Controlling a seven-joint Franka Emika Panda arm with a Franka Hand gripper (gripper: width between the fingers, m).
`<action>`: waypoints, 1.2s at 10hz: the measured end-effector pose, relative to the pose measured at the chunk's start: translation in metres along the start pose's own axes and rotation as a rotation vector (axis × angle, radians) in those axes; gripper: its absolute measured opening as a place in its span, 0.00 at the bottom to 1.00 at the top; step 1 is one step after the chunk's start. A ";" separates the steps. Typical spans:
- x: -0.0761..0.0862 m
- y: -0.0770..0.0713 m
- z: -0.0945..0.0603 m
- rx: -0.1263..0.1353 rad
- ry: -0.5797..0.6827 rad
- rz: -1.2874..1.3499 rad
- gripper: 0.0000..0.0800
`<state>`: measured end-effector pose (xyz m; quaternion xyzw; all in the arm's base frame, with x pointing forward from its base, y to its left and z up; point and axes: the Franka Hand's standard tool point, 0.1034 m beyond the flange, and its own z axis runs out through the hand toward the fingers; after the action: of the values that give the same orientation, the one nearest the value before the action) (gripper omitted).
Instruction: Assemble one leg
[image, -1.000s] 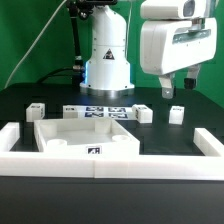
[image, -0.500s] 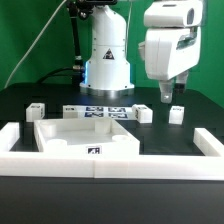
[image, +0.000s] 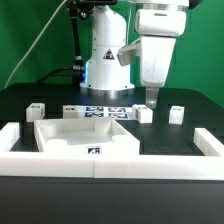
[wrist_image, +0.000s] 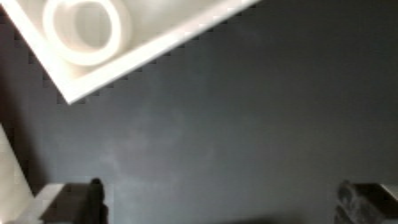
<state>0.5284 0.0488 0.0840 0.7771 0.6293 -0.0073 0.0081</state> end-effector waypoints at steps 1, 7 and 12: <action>0.000 0.000 0.000 0.001 0.000 0.000 0.81; -0.053 -0.015 0.015 0.013 0.001 -0.300 0.81; -0.087 -0.013 0.020 0.027 0.005 -0.405 0.81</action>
Offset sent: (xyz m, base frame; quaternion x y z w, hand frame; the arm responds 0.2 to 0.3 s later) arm 0.0000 0.0000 0.0000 0.0000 0.0000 0.0000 1.0000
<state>0.4977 -0.0339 0.0662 0.6345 0.7727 -0.0153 -0.0056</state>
